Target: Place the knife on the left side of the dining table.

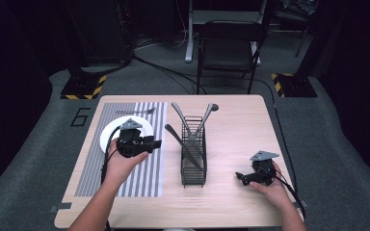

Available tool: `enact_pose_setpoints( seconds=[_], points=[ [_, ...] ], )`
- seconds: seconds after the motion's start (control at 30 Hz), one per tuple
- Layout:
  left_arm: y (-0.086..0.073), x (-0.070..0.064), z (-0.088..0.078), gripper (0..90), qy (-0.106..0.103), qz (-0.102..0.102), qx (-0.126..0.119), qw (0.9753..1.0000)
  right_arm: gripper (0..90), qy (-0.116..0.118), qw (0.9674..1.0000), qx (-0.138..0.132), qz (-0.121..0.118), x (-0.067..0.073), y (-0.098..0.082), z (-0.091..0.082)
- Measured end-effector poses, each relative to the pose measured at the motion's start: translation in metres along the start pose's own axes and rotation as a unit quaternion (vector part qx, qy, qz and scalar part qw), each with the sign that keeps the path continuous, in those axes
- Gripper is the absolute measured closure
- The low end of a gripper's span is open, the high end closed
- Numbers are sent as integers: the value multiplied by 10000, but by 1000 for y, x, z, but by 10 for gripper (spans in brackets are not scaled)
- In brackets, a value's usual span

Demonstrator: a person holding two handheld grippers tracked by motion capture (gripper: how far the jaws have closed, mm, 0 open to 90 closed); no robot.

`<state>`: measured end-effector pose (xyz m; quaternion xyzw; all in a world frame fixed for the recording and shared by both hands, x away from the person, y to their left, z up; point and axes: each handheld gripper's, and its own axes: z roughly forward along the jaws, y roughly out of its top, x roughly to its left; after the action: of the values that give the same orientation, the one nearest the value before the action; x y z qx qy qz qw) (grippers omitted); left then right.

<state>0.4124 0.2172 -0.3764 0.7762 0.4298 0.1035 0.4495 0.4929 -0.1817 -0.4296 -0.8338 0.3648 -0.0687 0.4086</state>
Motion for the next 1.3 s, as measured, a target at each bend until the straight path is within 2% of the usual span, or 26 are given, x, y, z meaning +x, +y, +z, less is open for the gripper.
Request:
enact_pose_setpoints(
  seconds=[0.07, 0.27, 0.4, 0.5, 0.53, 0.63, 0.93, 1.13, 1.23, 1.3],
  points=[
    [2, -1, 0, 596, -30, -42, -11, 10000, 0, 2, 10000, 0, -2, 0, 0, 0],
    [17, -8, -3, 601, -118, 41, -123, 9998, 0, 2, 10000, 1, -2, 0, 0, 0],
    [22, -9, -2, 599, -157, 11, -152, 9998, 0, 1, 10000, -1, -1, 0, 0, 0],
    [26, -10, 0, 593, -210, -51, -212, 9995, 0, 2, 10000, 0, -2, 0, 0, 0],
    [28, -11, 1, 593, -250, -98, -303, 9992, 0, 0, 10000, -1, 1, 0, 0, 0],
    [30, -12, 3, 593, -234, -73, -339, 9991, 0, 1, 10000, -1, -2, 0, 0, 0],
    [39, -12, 16, 625, -291, -155, -329, 9989, 0, 1, 10000, 0, -3, 0, 0, 0],
    [41, -16, 25, 662, -215, -133, -321, 9992, 0, 1, 10000, -1, -2, 0, 0, 0],
    [43, -19, 27, 693, -207, -191, -331, 9991, 0, 2, 10000, -1, -3, 0, 0, 0],
    [43, -19, 28, 702, -134, -120, -309, 9994, 0, 2, 10000, 0, -2, 0, 0, 0]
  ],
)
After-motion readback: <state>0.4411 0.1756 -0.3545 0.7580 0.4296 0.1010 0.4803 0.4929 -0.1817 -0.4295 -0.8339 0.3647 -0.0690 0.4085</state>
